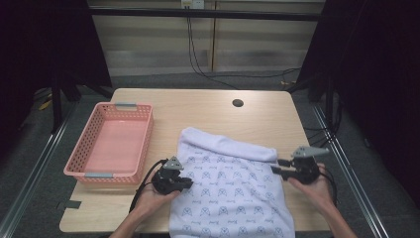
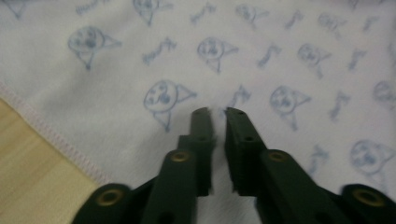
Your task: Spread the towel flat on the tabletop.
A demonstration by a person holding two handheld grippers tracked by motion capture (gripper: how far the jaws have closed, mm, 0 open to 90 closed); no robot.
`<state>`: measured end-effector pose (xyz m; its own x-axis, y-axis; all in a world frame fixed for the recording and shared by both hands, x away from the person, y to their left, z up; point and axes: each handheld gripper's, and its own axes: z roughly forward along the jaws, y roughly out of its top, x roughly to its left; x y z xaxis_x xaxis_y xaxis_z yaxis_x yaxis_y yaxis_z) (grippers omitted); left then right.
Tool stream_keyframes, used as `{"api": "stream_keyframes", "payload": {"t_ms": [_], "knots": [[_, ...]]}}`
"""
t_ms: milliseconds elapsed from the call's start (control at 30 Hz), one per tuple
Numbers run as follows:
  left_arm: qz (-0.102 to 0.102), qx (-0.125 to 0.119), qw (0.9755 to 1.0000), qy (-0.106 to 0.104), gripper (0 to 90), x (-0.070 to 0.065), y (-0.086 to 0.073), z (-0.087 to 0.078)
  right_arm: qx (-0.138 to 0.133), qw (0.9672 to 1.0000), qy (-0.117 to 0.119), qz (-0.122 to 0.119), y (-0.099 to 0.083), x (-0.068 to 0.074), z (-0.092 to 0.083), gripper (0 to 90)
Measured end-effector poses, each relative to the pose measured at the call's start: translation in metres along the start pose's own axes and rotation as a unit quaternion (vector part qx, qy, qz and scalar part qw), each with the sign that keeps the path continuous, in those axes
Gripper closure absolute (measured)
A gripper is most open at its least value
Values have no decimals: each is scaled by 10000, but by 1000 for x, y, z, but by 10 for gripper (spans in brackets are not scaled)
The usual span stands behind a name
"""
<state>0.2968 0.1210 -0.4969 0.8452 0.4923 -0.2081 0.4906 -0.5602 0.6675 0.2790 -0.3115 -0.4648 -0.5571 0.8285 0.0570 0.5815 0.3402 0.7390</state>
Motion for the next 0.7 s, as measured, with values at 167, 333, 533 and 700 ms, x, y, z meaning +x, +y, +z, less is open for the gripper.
{"api": "stream_keyframes", "payload": {"t_ms": [167, 333, 533, 700], "knots": [[-37, 80, 9997, -233, 876, -3, -9, -8, -53, 9992, -315, 245, 28, -35, 35, 521], [-76, 23, 9995, -313, 803, -6, -14, -11, 224, 9988, -268, 351, 31, -41, 66, 532], [-81, 20, 9992, -386, 778, -3, -12, -10, 398, 9989, -163, 177, 33, -38, 77, 854], [-112, 2, 9993, -349, 773, -1, -10, -9, -39, 9989, -346, 316, 50, -56, 70, 864]]}}
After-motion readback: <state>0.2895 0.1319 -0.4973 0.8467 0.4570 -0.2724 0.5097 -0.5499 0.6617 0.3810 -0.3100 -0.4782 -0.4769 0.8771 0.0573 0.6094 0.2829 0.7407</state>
